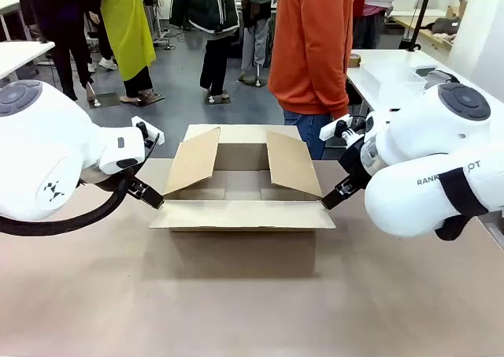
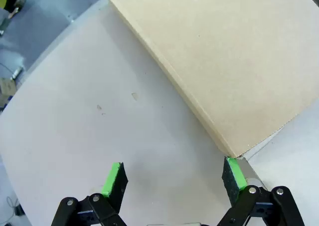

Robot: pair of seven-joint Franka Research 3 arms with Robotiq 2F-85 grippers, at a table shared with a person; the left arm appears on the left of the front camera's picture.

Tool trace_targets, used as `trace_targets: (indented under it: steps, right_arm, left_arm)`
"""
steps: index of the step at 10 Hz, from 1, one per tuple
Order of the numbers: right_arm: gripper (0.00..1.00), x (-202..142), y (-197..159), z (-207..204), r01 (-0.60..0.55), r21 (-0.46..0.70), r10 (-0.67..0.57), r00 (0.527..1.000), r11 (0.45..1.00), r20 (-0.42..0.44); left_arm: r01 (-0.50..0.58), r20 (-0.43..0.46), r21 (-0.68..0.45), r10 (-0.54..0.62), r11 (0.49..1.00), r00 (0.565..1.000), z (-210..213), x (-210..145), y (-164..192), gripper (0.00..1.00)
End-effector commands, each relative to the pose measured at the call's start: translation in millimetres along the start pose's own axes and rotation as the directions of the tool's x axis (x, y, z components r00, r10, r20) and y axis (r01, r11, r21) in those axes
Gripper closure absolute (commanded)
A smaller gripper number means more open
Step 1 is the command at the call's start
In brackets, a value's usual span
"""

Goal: Pack the gift set into the box.
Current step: Place both hands on the side flaps of the Package Box and spread them outward.

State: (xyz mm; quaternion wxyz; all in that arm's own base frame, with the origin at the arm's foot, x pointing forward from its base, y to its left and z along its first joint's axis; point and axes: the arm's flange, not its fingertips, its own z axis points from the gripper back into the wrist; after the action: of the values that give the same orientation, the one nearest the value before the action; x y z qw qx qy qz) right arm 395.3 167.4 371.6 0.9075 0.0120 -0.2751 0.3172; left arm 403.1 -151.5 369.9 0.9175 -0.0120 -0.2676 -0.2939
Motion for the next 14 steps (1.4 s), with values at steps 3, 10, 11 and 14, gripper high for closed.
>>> trace_targets:
  steps: [3,10,11,14]
  right_arm:
    - [0.0,0.0,0.0,0.0,0.0,0.0,0.0,1.0,1.0,0.0]
    - [0.0,0.0,0.0,0.0,0.0,0.0,0.0,1.0,1.0,0.0]
    - [0.0,0.0,0.0,0.0,0.0,0.0,0.0,1.0,1.0,0.0]
    - [0.0,0.0,0.0,0.0,0.0,0.0,0.0,1.0,1.0,0.0]
  left_arm:
    - [0.0,0.0,0.0,0.0,1.0,1.0,0.1,0.1,0.0,0.0]
    - [0.0,0.0,0.0,0.0,1.0,1.0,0.1,0.1,0.0,0.0]
    - [0.0,0.0,0.0,0.0,1.0,1.0,0.1,0.1,0.0,0.0]
    - [0.0,0.0,0.0,0.0,1.0,1.0,0.1,0.1,0.0,0.0]
